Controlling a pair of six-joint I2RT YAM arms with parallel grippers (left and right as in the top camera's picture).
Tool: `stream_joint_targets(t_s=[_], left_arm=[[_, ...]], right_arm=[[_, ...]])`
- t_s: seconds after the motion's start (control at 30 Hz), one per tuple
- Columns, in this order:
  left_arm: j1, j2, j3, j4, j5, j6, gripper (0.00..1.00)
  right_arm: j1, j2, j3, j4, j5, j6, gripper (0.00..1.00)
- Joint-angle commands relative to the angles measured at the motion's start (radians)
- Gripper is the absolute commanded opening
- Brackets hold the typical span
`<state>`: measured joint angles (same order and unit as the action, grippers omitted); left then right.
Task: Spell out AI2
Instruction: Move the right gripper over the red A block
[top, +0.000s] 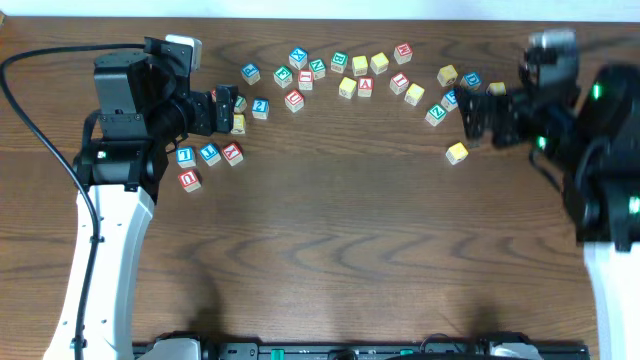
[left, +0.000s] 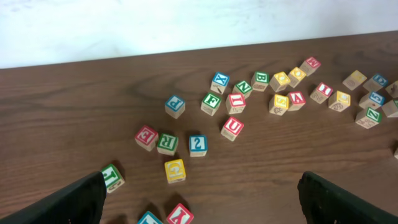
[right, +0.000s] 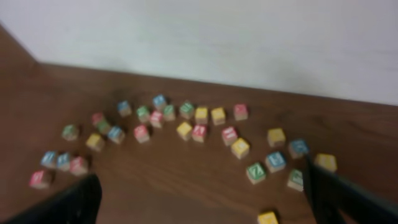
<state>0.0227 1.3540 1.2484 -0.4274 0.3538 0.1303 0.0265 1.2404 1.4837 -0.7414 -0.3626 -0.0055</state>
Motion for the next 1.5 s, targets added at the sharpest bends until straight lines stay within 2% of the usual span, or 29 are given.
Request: stream_joint_targets(t_s=[0.0,0.37,0.47,0.77,0.97,1.13,1.2,1.27,1.33,1.47], left_arm=[[0.0,-0.002,0.026,-0.002,0.001,-0.008,0.98],[0.0,-0.002,0.026,-0.003,0.001,-0.008,0.98],[0.0,-0.002,0.026,-0.003,0.001,-0.008,0.98],[0.0,-0.002,0.026,-0.007,0.001,-0.008,0.98],[0.0,-0.002,0.026,-0.006,0.001,-0.008,0.98],[0.0,-0.002,0.026,-0.007,0.001,-0.008,0.97],[0.0,-0.002,0.026,-0.006,0.001,-0.008,0.98],[0.0,-0.002,0.026,-0.007,0.001,-0.008,0.98],[0.0,-0.002,0.026,-0.006,0.001,-0.008,0.98],[0.0,-0.002,0.026,-0.006,0.001,-0.008,0.98]], right_arm=[[0.029,0.12,0.133,-0.05,-0.067,-0.028,0.99],[0.129,0.576,0.628,-0.335,-0.062,-0.026,0.99],[0.159,0.676,0.695,-0.363,-0.019,-0.026,0.99],[0.23,0.889,0.702,-0.253,0.04,-0.026,0.99],[0.241,0.973,0.701,-0.194,-0.04,-0.026,0.99],[0.267,1.042,0.7,-0.185,0.07,0.011,0.99],[0.277,1.072,0.7,-0.181,0.158,0.071,0.95],[0.288,1.104,0.7,-0.177,0.261,0.184,0.84],[0.295,1.133,0.7,-0.178,0.341,0.3,0.77],[0.309,1.183,0.7,-0.147,0.395,0.376,0.72]])
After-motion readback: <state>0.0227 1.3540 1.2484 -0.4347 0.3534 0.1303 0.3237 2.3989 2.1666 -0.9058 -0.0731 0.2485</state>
